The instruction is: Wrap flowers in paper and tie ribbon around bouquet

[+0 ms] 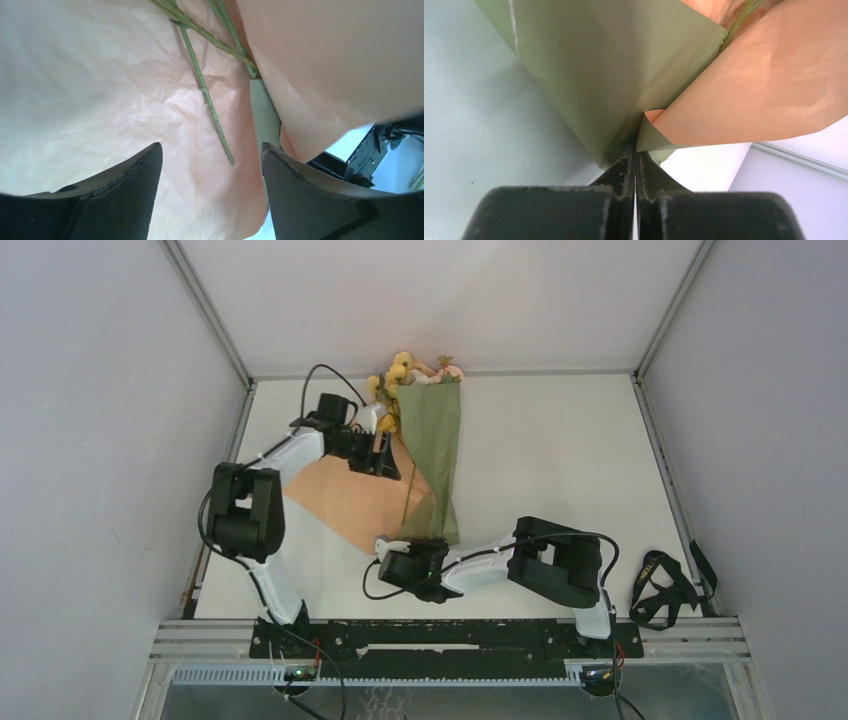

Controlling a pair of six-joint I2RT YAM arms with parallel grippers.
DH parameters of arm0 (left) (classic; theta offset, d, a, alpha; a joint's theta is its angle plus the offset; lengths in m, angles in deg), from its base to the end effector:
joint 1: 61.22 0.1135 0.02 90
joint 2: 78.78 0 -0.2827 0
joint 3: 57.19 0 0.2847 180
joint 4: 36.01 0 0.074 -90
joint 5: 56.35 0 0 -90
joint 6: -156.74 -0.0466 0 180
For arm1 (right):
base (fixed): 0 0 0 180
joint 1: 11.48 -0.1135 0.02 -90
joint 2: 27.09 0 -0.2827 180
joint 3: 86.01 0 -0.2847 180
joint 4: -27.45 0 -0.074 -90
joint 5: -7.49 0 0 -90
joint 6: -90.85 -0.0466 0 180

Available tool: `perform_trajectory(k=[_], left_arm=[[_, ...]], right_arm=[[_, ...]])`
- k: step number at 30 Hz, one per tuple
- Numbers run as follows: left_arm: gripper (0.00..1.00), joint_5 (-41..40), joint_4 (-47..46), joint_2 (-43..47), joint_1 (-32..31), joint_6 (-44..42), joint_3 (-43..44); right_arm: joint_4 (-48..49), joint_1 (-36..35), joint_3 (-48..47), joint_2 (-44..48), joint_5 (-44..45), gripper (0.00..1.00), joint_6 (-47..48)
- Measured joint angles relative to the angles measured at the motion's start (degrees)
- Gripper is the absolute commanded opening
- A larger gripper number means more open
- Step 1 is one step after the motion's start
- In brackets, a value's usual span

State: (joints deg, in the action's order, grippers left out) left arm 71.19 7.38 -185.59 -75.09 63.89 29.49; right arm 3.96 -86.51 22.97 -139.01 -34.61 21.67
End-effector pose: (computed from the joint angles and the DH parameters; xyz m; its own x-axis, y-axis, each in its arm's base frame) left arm 0.3995 -0.1279 0.1868 -0.8454 0.2493 -0.4725 0.4965 0.6931 -0.5225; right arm 0.1332 0.3642 0.0945 -0.0170 -0.9859 -0.1662 -0.6107 0.1418 -0.7790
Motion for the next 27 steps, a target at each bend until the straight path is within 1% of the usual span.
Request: perform_trajectory(k=[3, 8, 12, 15, 17, 18, 22, 23, 24, 25, 27], left_arm=[[0.89, 1.31, 0.26, 3.48, 3.06, 0.48, 0.35], [0.99, 6.38, -1.29, 9.55, 3.5, 4.48, -0.02], [1.0, 10.71, -8.5, 11.13, 3.39, 12.24, -4.28], [0.98, 11.63, -12.52, 10.36, 3.17, 17.84, -8.0], [0.9, 11.41, -13.7, 9.25, 2.89, 19.78, -8.57], [0.82, 11.13, -14.43, 8.57, 2.62, 20.57, -8.57], [0.35, 10.91, -16.83, 5.68, 1.57, 22.71, -8.24], [0.21, 11.02, -17.07, 4.85, 1.38, 23.1, -8.11], [0.05, 11.19, -17.31, 4.04, 1.22, 23.28, -8.04], [0.01, 11.39, -17.4, 3.52, 1.2, 23.5, -8.02], [0.0, 12.09, -17.16, 2.51, 1.18, 23.19, -8.0]], right_arm=[[-0.04, -0.02, -0.74, -0.74, -0.04, 0.0, 0.59], [-0.02, -0.04, -1.77, -1.03, -0.48, 0.0, 1.05], [0.0, -0.09, -2.03, -1.36, -0.5, 0.0, 1.44], [0.0, -0.09, -2.05, -1.53, -0.5, 0.0, 1.66], [0.0, -0.09, -2.08, -1.53, -0.5, 0.0, 1.66], [0.0, -0.09, -2.08, -1.53, -0.5, 0.0, 1.66], [-0.02, -0.09, -2.08, -1.53, -0.44, 0.0, 2.03], [0.0, -0.13, -2.08, -1.53, -0.42, 0.01, 2.12], [0.0, -0.15, -2.08, -1.53, -0.39, 0.04, 2.25], [0.0, -0.22, -2.08, -1.53, -0.35, 0.08, 2.34], [-0.02, -0.44, -2.08, -1.51, -0.28, 0.21, 2.51]])
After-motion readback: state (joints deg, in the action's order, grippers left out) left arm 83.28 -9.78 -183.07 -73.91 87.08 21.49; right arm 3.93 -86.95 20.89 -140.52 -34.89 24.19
